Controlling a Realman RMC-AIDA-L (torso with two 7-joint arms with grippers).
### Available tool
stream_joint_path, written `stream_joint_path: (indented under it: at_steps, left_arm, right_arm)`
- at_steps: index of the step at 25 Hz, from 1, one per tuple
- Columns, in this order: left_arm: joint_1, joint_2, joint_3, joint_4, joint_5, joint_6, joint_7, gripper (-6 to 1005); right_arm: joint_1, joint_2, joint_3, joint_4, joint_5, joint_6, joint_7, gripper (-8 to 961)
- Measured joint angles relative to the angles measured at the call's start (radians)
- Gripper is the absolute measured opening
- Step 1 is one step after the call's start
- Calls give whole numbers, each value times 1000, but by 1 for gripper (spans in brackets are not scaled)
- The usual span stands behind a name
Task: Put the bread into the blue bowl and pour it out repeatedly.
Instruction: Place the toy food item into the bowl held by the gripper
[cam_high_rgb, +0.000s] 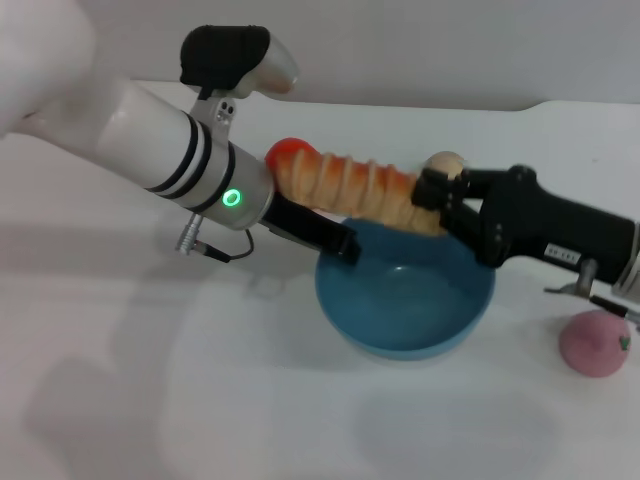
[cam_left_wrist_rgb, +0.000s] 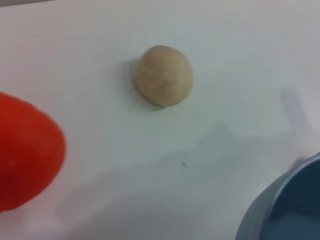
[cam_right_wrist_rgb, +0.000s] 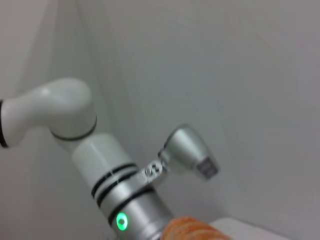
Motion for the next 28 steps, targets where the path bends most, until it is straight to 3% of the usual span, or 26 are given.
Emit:
stream_joint_path:
  at_steps: [10,24,28]
  left_arm:
    - [-8,3,15,8,-40,-11,-1,13]
    - [-26,9,5,0,-26,-17,-1,16]
    - [-26,9,3,0,-4,-27,-15,11]
  right_arm:
    - [5,0,-28,113,-10,72,-24,96]
    - [-21,-11,-56,63,-13,113,100,122]
    - [-27,-13,-54,37,-14,108,104,288]
